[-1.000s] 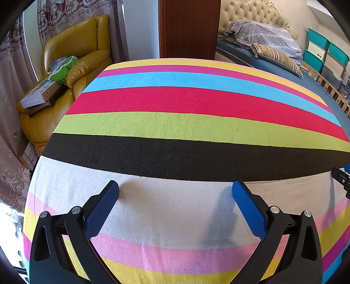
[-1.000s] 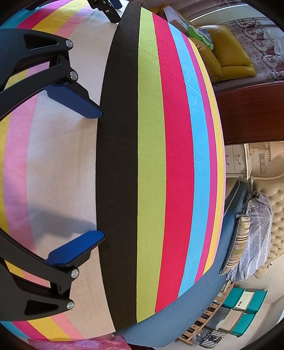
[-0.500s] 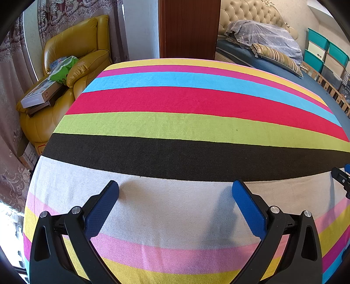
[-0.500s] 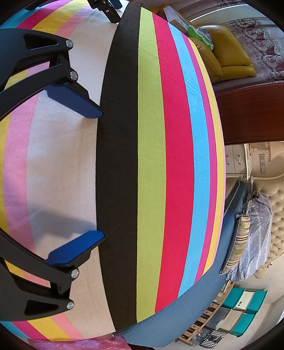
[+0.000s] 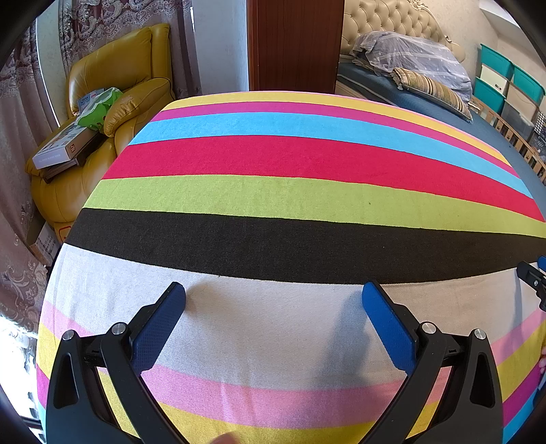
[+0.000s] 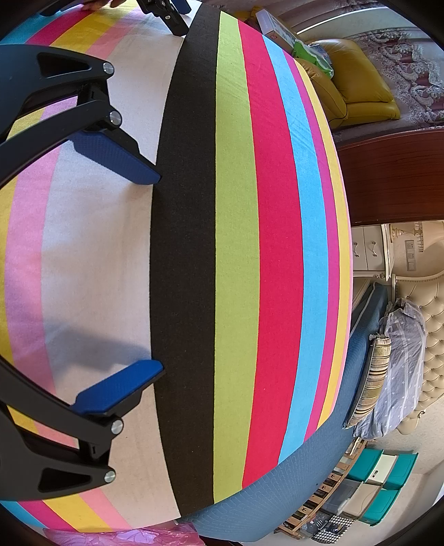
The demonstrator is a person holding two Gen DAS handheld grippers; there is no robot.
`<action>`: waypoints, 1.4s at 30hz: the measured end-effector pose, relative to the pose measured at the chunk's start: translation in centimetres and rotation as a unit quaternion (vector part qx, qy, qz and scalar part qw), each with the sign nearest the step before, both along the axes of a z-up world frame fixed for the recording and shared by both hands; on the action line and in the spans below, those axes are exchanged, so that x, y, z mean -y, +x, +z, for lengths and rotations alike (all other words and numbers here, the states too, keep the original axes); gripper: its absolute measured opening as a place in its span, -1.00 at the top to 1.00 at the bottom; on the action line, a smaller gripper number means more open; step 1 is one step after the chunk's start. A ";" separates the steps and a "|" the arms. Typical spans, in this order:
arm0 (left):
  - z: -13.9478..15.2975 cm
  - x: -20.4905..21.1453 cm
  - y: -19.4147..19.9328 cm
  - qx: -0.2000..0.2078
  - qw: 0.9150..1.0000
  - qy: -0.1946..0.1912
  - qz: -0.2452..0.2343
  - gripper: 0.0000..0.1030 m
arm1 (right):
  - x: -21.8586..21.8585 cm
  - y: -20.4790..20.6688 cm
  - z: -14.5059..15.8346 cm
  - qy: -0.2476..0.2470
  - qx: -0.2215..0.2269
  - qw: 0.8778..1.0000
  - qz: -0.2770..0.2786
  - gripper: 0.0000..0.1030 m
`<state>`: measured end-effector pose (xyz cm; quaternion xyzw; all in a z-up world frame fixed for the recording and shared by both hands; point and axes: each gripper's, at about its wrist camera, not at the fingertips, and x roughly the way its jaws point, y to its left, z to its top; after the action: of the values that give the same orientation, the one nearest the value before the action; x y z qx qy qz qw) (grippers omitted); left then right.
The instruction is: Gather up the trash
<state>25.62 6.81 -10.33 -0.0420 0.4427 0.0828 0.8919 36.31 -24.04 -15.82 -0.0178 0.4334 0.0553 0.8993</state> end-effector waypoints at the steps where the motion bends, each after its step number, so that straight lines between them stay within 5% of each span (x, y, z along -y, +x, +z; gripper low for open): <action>1: 0.0 0.0 0.1 0.000 1.000 0.001 0.003 -0.88 | 0.0 0.0 0.0 0.000 0.000 1.000 0.000 -0.93; 42: 0.2 0.1 -0.2 -0.001 1.000 0.000 0.012 -0.88 | 0.6 -0.2 0.0 -0.001 0.000 1.000 0.012 -0.93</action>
<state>25.43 6.69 -10.15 -0.0473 0.4431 0.0932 0.8904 36.08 -24.67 -15.84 -0.0237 0.4330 0.0653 0.8987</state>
